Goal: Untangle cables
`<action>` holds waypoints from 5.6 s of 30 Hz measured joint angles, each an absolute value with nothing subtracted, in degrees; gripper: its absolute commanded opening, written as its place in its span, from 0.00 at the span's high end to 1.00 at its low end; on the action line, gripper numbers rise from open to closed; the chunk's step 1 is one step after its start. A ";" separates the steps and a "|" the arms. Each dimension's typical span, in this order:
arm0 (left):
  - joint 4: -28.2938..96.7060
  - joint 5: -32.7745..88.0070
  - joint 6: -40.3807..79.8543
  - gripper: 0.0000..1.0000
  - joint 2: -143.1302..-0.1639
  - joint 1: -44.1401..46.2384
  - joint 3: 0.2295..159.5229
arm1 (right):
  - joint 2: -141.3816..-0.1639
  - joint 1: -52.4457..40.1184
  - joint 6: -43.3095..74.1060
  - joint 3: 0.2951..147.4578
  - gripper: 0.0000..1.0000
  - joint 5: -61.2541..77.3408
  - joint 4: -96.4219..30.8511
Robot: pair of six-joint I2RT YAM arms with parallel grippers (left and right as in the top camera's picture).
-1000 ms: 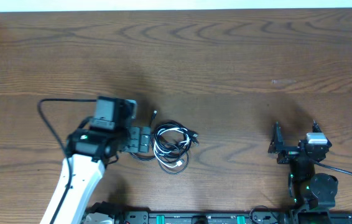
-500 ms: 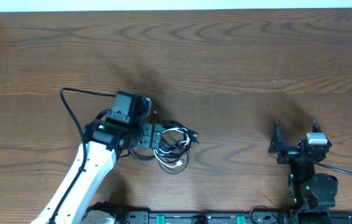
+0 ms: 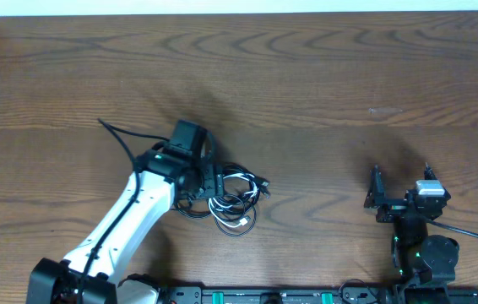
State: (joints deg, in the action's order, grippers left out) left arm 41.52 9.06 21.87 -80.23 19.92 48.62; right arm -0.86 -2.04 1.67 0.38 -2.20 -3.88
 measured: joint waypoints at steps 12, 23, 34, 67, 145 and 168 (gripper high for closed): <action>41.12 3.01 32.45 0.18 -81.71 27.20 48.62 | -0.86 -2.04 1.67 0.38 0.01 -2.20 -3.88; 38.65 0.45 39.88 0.25 -87.96 30.17 48.62 | -0.86 -2.04 1.67 0.38 0.01 -2.20 -3.90; 37.15 -0.86 42.19 0.57 -89.49 33.43 48.64 | -0.84 -2.04 1.67 0.38 0.01 -2.20 -3.88; 25.02 -1.89 10.96 0.92 -77.71 33.43 51.42 | -0.86 -2.04 1.67 0.38 0.01 -2.20 -3.90; 2.46 -1.67 -1.87 0.93 -69.95 38.11 51.46 | -71.29 -8.34 19.33 30.50 0.20 48.36 27.29; -0.19 -2.70 -1.50 0.93 -69.95 38.96 51.46 | -74.41 -11.27 19.99 30.50 0.46 44.93 27.88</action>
State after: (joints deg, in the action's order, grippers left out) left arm -0.19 -2.70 -1.50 -69.95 38.96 51.46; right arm -74.41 -11.27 19.99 30.50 44.93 27.88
